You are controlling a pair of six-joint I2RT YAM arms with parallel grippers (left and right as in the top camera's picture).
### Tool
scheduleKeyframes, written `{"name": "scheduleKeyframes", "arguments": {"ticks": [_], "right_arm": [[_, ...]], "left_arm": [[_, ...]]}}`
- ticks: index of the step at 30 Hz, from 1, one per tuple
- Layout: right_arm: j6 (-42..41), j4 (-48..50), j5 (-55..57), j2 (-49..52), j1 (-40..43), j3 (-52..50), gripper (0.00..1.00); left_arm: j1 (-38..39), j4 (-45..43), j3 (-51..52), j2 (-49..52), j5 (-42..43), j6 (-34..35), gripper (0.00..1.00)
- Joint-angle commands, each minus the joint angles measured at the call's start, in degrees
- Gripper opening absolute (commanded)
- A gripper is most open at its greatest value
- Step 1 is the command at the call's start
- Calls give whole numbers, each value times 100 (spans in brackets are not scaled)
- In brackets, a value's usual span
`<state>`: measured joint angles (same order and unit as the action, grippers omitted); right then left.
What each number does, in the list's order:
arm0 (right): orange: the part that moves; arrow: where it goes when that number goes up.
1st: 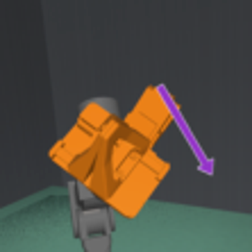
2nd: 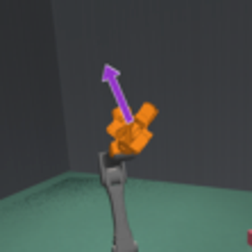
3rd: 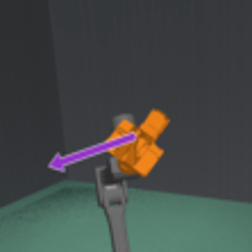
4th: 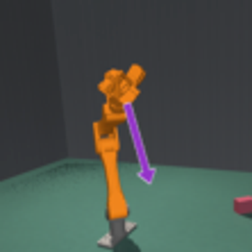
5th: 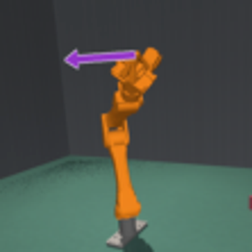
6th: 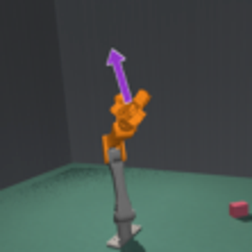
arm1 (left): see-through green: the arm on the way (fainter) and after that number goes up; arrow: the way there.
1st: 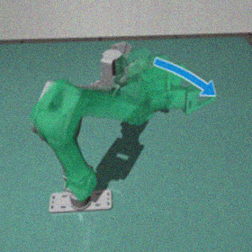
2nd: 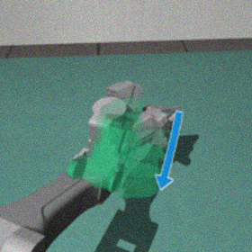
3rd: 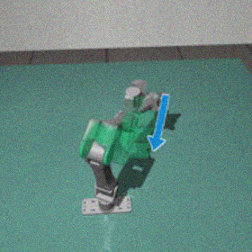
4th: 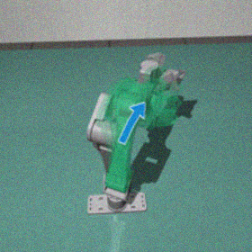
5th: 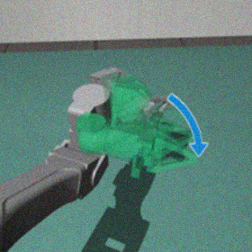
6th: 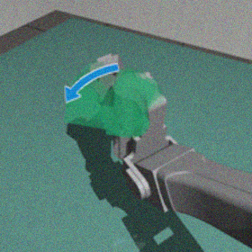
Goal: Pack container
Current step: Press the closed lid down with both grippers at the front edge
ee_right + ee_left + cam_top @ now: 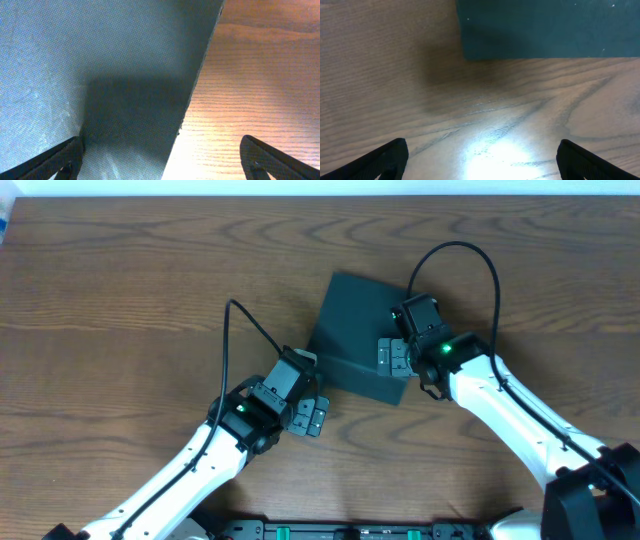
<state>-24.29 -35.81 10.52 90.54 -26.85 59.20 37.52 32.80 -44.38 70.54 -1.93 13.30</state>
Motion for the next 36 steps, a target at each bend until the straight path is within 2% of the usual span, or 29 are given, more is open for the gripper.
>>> {"name": "scheduleKeyframes", "arguments": {"ticks": [1, 9, 23, 36], "right_arm": [[-144, -81, 280, 356, 42, -151, 99], [-142, -83, 282, 354, 42, -151, 99], [-140, -83, 282, 354, 42, -151, 99], [-142, -83, 280, 354, 42, -151, 99]], "left_arm": [[13, 24, 15, 149, -140, -131, 96], [13, -66, 20, 573, 2, -155, 96], [11, -1228, 20, 1834, 2, -151, 96], [0, -2234, 20, 2061, -107, -151, 96]]}}
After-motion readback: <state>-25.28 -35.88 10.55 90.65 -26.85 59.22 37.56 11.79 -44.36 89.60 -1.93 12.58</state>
